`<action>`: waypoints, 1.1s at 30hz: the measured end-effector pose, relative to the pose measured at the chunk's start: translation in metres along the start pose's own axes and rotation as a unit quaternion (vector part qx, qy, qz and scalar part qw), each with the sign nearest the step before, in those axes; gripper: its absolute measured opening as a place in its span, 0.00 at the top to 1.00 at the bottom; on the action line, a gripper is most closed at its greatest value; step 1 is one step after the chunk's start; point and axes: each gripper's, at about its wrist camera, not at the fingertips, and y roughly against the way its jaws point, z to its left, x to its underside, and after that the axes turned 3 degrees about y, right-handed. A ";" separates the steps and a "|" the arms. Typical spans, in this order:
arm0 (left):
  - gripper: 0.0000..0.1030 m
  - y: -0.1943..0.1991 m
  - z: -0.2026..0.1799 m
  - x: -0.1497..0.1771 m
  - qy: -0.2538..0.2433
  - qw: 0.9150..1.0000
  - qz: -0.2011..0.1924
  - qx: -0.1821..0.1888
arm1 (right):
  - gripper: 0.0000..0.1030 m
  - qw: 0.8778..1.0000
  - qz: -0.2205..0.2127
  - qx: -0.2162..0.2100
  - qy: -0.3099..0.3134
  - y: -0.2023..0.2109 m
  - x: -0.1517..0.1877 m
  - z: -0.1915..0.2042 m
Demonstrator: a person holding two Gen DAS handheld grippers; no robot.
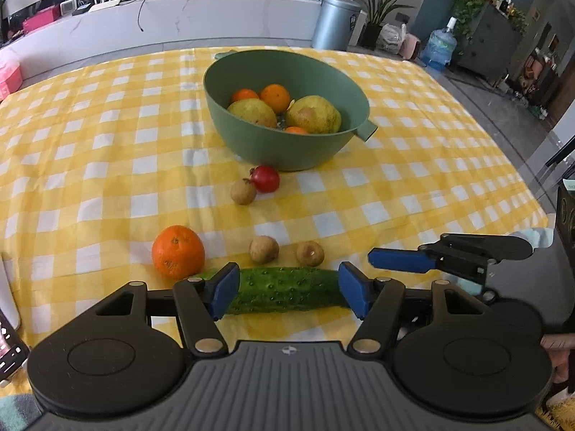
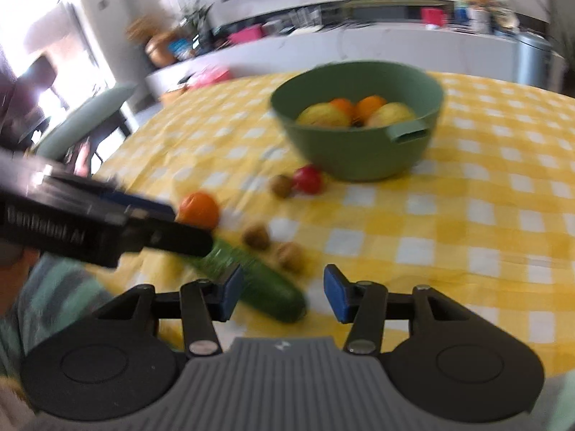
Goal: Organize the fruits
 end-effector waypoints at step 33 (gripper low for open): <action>0.28 0.012 0.028 0.003 0.068 0.997 -0.028 0.019 | 0.64 0.974 0.151 0.112 0.127 0.005 -0.014 -0.025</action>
